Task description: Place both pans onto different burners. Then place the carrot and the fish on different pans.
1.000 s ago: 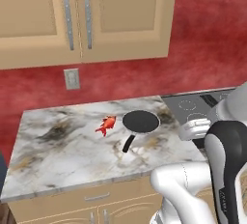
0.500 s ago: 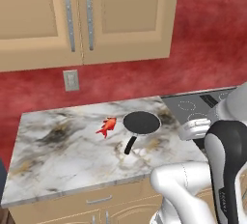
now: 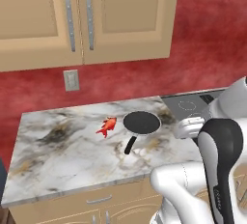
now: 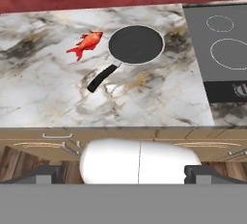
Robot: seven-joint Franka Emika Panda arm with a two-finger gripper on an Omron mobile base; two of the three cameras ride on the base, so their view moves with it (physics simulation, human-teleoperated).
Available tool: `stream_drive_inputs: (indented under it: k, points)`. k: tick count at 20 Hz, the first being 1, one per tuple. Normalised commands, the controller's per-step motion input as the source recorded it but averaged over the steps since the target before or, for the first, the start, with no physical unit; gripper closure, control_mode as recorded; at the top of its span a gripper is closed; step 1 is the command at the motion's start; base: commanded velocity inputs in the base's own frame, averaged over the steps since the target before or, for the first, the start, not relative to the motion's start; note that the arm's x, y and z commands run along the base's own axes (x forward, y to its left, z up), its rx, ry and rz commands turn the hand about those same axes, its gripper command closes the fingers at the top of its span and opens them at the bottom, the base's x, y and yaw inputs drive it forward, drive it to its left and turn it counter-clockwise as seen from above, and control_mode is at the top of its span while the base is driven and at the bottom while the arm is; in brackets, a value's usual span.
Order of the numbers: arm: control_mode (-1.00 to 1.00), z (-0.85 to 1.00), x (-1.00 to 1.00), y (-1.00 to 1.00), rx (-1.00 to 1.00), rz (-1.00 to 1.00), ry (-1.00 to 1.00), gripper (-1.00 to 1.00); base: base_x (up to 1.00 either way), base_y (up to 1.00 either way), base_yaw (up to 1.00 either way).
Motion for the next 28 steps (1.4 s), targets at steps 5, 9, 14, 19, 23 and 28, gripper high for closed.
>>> stream_drive_inputs:
  k: [5, 9, 14, 19, 23, 28]
  points:
    - [-1.00, -0.12, 0.08, 0.23, 0.00, 0.00, -0.02, -1.00, 0.00, 0.00, 0.00]
    - [-1.00, -0.05, 0.06, 0.28, 0.00, -0.01, -0.10, -1.00, 0.00, 0.00, 0.00]
    - [-1.00, 0.00, 0.23, 0.27, 0.02, -0.02, -0.05, -1.00, 0.00, 0.00, 0.00]
    - [-1.00, -0.06, 0.25, 0.15, 0.07, -0.06, -0.02, -1.00, 0.00, 0.00, 0.00]
    - [-1.00, -0.17, 0.28, 0.01, 0.08, -0.09, 0.02, -1.00, 0.00, 0.00, 0.00]
    - [-1.00, -0.28, 0.24, 0.02, 0.03, -0.11, 0.06, -1.00, 0.00, 0.00, 0.00]
